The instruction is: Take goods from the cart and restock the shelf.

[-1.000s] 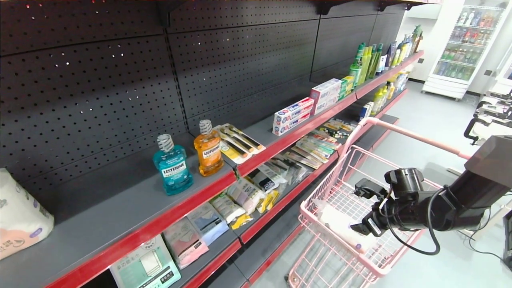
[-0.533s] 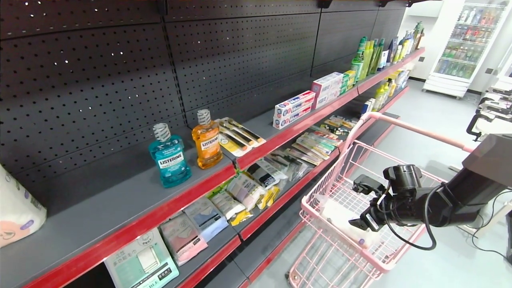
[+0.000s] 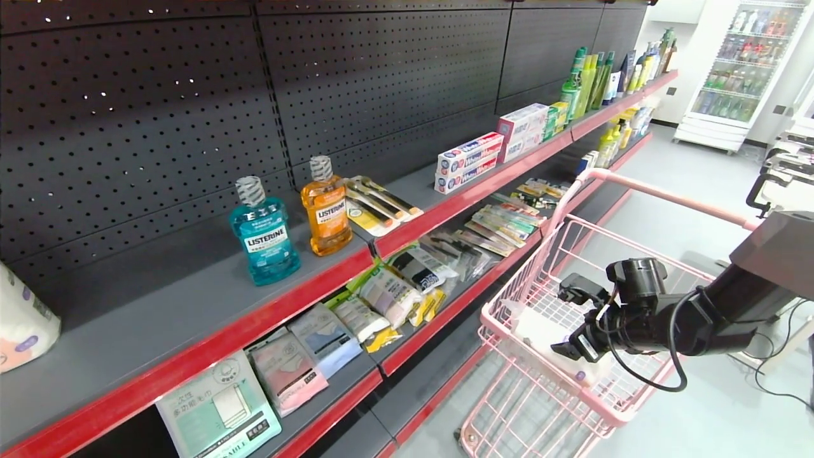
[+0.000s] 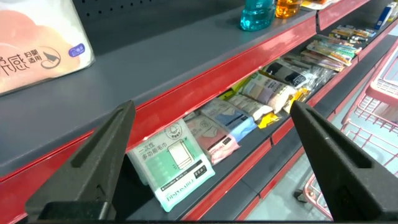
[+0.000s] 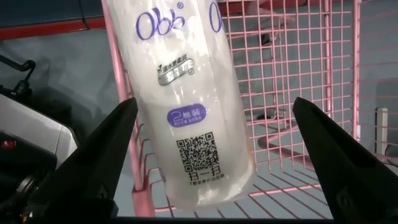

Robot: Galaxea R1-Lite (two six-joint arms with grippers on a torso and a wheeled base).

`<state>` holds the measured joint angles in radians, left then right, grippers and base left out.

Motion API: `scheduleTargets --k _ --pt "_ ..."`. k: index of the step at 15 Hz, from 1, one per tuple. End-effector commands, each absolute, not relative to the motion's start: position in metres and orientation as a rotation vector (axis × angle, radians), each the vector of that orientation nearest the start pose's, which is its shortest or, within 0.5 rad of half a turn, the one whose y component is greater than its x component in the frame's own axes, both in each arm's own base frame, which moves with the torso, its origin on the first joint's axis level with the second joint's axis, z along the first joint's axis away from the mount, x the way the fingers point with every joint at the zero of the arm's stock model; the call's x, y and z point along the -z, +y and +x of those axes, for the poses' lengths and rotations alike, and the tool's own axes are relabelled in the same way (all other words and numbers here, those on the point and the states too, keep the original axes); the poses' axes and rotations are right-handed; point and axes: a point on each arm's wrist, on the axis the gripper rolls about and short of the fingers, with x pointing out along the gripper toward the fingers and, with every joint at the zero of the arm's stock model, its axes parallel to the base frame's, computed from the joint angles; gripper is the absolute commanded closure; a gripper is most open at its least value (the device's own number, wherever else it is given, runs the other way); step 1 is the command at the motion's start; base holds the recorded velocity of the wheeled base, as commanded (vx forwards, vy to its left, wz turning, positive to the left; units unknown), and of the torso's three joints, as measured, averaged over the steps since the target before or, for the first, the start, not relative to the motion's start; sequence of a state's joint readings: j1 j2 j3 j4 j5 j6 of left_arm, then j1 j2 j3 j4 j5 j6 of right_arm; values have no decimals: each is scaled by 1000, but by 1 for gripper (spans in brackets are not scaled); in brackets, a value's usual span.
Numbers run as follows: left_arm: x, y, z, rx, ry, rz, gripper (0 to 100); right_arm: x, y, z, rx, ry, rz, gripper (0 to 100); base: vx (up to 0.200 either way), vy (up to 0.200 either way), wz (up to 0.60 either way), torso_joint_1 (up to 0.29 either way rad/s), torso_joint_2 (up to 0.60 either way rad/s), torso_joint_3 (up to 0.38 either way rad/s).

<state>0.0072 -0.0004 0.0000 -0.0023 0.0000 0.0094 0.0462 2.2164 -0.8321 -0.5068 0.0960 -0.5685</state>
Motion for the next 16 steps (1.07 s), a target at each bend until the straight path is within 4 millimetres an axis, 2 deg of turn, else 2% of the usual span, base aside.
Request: scheduleTargets --k 1,11,16 --pt "-76 0 -23 -8 -3 9 0 2 18 357 -381 820 -512 0 0 0 0 0 0 0" --pt "-76 0 -23 -8 -3 11 0 43 24 386 -443 845 -517 0 0 0 0 0 0 0" --pt "-76 0 -23 -8 -3 11 0 39 22 393 -471 897 -484 0 0 0 0 0 0 0"
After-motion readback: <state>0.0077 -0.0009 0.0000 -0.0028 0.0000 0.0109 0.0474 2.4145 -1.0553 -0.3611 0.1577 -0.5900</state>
